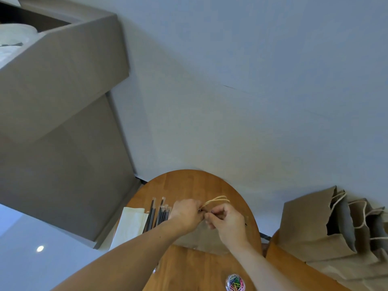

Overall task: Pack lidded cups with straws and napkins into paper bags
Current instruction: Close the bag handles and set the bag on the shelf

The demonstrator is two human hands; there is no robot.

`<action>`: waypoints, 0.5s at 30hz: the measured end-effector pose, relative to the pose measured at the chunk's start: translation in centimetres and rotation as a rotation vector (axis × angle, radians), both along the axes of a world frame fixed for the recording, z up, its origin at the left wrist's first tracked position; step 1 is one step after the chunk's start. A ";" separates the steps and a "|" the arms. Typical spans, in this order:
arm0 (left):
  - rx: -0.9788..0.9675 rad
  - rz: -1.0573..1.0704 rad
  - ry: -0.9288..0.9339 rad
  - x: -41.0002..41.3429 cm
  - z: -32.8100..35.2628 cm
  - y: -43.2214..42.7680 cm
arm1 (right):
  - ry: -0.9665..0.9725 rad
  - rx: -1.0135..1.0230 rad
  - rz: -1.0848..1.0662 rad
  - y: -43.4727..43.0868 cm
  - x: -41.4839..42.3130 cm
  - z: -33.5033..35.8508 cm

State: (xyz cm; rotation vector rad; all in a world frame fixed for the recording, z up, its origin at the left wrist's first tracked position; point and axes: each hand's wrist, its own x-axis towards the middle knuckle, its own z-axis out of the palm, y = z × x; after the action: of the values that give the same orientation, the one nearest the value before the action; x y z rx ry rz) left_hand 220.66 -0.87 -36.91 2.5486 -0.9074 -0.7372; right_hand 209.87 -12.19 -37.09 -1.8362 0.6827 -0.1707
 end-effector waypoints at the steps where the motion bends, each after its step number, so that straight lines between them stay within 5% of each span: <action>1: 0.001 0.003 0.001 0.0 0.0 0.0 | 0.001 0.013 0.002 0.0 0.0 0.0; 15: -0.014 -0.003 0.005 0.3 -0.4 0.1 | -0.018 0.034 0.032 -0.1 0.1 -0.4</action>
State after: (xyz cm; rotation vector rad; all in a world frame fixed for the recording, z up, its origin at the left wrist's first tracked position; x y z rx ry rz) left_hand 220.97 -0.79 -37.29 2.5320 -0.9122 -0.7355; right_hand 209.98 -12.26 -37.51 -1.8096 0.6392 -0.1531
